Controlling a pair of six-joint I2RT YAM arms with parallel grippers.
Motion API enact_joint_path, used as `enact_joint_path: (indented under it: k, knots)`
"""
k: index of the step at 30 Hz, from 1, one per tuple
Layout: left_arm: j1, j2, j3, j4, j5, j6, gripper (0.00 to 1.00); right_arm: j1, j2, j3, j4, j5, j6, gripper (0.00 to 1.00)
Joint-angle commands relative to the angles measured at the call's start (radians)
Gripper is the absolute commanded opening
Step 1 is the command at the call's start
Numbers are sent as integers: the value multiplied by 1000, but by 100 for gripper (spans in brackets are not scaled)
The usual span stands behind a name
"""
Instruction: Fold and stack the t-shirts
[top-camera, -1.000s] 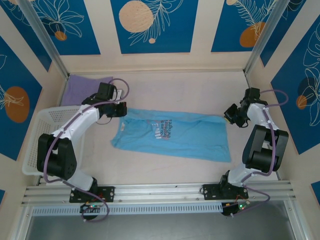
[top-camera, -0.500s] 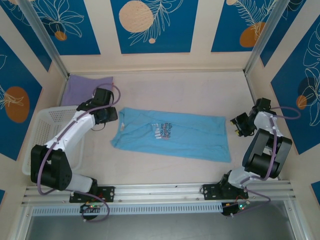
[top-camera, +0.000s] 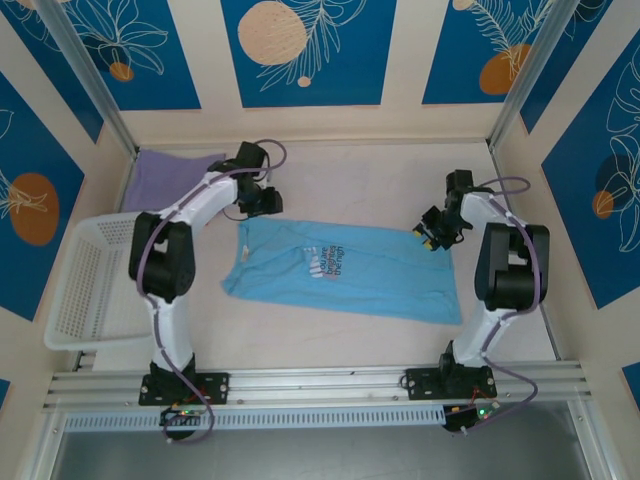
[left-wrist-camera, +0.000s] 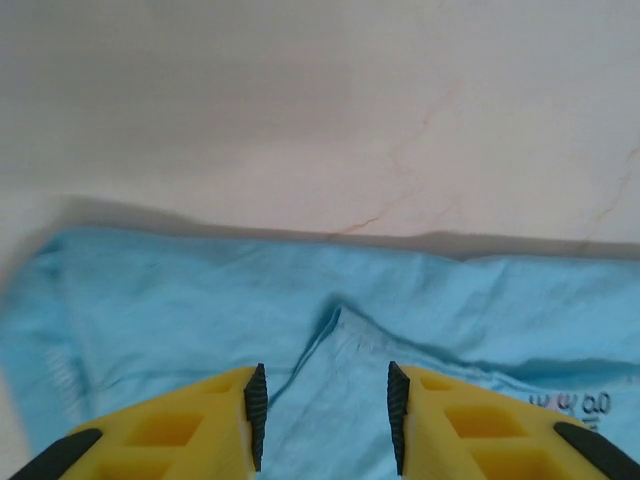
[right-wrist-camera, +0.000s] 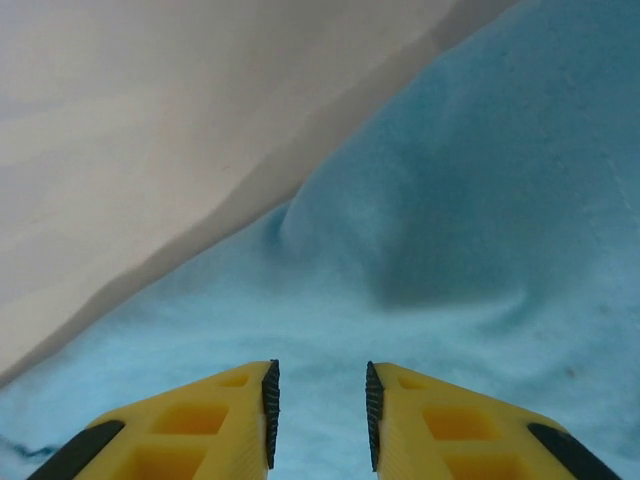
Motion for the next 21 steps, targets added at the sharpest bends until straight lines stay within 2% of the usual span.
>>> enact_joint_path:
  k: [1, 5, 11, 15, 17, 19, 21]
  knots:
    - [-1, 102, 99, -114, 2, 29, 37, -16, 90, 76, -92, 49, 15, 29]
    - [17, 206, 136, -165, -85, 7, 32, -48, 174, 145, -135, 80, 40, 26]
    - [60, 244, 102, -184, -256, -60, 29, -105, 200, 165, -141, 90, 58, 27]
    - [83, 232, 118, -171, -285, -104, 31, -145, 232, 200, -148, 98, 32, 31]
    - [87, 238, 155, -175, -275, -95, 32, -167, 230, 207, -131, 60, 24, 34]
    - [89, 249, 216, -196, -255, -83, 36, -175, 207, 210, -113, 36, 19, 39]
    - [90, 248, 276, -213, -222, -75, 46, -167, 162, 205, -83, 27, 11, 46]
